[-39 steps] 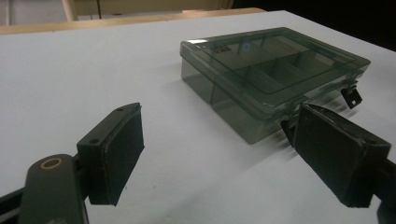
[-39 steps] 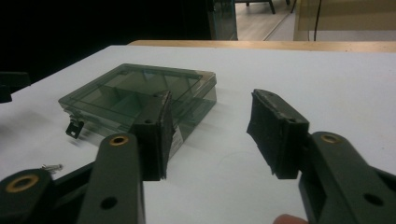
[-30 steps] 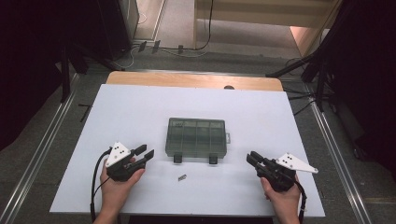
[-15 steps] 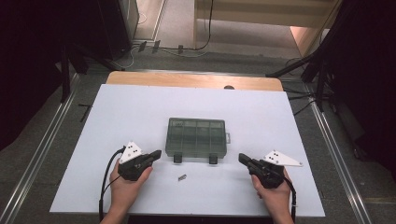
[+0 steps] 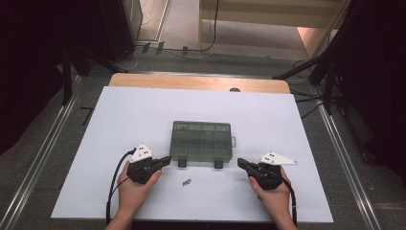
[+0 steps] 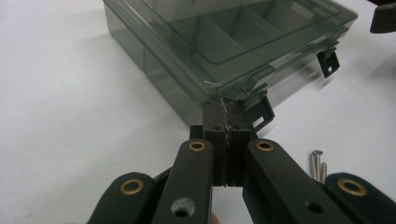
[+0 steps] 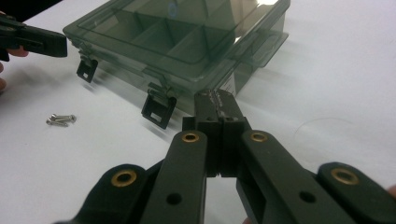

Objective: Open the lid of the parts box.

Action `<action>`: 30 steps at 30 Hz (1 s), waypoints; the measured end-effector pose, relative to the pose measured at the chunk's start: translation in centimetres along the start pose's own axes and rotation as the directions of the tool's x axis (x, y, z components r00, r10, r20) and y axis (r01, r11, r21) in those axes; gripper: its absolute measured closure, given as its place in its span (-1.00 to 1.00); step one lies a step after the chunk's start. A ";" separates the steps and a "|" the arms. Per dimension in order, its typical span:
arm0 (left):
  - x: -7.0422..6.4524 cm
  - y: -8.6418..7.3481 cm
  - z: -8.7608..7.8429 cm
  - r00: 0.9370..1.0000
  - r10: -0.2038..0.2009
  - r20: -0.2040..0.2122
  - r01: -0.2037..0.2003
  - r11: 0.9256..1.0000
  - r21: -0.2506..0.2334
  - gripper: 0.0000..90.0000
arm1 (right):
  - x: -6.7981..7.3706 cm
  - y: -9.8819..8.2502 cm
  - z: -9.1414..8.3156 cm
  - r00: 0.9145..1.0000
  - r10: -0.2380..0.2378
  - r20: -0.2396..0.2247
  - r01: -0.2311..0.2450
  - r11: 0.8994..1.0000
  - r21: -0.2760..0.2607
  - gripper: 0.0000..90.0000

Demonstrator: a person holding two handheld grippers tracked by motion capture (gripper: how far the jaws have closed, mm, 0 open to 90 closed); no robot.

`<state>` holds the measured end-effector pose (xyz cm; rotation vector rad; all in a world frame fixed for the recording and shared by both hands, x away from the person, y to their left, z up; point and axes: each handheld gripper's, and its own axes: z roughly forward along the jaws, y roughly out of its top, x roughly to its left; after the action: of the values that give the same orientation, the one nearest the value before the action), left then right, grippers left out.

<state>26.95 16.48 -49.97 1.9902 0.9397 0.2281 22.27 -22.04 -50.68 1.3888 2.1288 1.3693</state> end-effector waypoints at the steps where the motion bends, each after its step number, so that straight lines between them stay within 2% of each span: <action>1: 0.0 0.0 0.0 1.000 0.000 -0.001 0.000 1.000 0.004 1.00 | 0.0 0.0 0.2 1.000 -0.001 0.002 0.001 1.000 0.009 1.00; 6: 0.2 -0.2 -0.1 1.000 -0.006 -0.013 0.006 1.000 0.014 1.00 | 0.6 0.2 1.4 0.999 -0.041 0.018 0.040 0.997 0.062 1.00; 10: 0.4 -0.3 0.0 1.000 -0.014 -0.022 0.015 1.000 0.023 1.00 | 0.7 0.3 1.9 0.999 -0.033 0.023 0.031 0.996 0.084 1.00; 25: 0.3 -0.1 0.2 0.999 -0.020 -0.036 0.021 0.999 0.031 1.00 | 0.7 0.3 2.1 0.999 -0.034 0.032 0.031 0.996 0.085 1.00; 30: 0.4 -0.1 -0.2 0.999 -0.023 -0.027 0.023 1.000 0.009 1.00 | 0.7 0.3 2.1 0.999 -0.033 0.033 0.030 0.996 0.086 1.00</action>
<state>27.08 16.98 -50.00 1.9877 0.9816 0.2383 23.47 -20.24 -51.36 1.3928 2.2012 1.2478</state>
